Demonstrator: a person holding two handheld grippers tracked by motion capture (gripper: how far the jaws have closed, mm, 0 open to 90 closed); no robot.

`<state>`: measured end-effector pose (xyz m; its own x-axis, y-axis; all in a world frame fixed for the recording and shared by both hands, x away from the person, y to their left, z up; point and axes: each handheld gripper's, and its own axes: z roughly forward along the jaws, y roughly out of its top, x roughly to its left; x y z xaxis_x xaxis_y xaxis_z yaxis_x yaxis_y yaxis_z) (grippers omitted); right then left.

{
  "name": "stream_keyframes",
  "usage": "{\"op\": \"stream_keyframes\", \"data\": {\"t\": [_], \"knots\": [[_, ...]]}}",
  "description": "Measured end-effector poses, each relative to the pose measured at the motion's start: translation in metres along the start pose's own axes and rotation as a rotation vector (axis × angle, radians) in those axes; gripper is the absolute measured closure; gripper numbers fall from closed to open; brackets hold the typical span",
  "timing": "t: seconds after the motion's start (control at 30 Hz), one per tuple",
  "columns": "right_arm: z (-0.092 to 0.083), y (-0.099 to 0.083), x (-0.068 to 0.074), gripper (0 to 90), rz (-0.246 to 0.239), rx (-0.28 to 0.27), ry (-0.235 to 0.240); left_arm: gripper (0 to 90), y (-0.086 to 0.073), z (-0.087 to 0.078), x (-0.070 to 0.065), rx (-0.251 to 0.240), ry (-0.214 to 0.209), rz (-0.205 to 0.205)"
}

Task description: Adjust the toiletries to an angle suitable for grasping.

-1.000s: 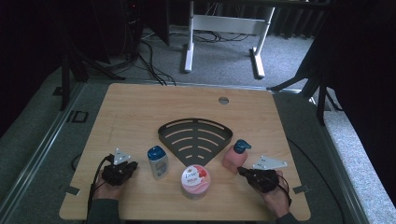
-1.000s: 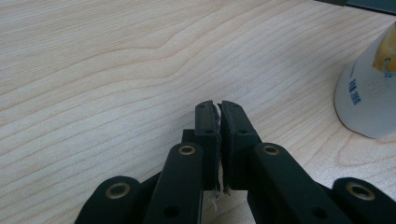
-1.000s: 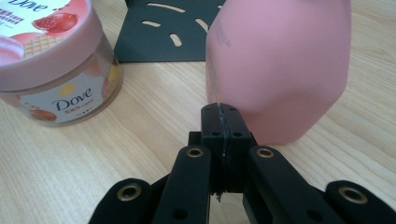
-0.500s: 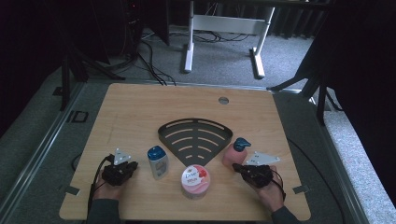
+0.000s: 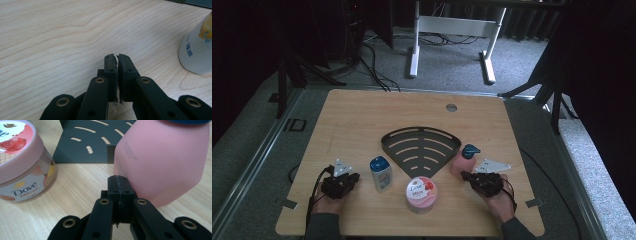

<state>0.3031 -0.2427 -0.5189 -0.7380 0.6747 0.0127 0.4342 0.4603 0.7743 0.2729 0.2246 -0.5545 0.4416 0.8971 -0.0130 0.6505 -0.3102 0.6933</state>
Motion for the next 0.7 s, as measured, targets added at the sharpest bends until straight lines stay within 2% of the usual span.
{"op": "stream_keyframes", "data": {"t": [0.7], "knots": [[0.005,0.007,-0.012,90.0,-0.003,0.003,-0.021,85.6,0.000,0.000,0.000,0.000,-0.003,0.001]]}}
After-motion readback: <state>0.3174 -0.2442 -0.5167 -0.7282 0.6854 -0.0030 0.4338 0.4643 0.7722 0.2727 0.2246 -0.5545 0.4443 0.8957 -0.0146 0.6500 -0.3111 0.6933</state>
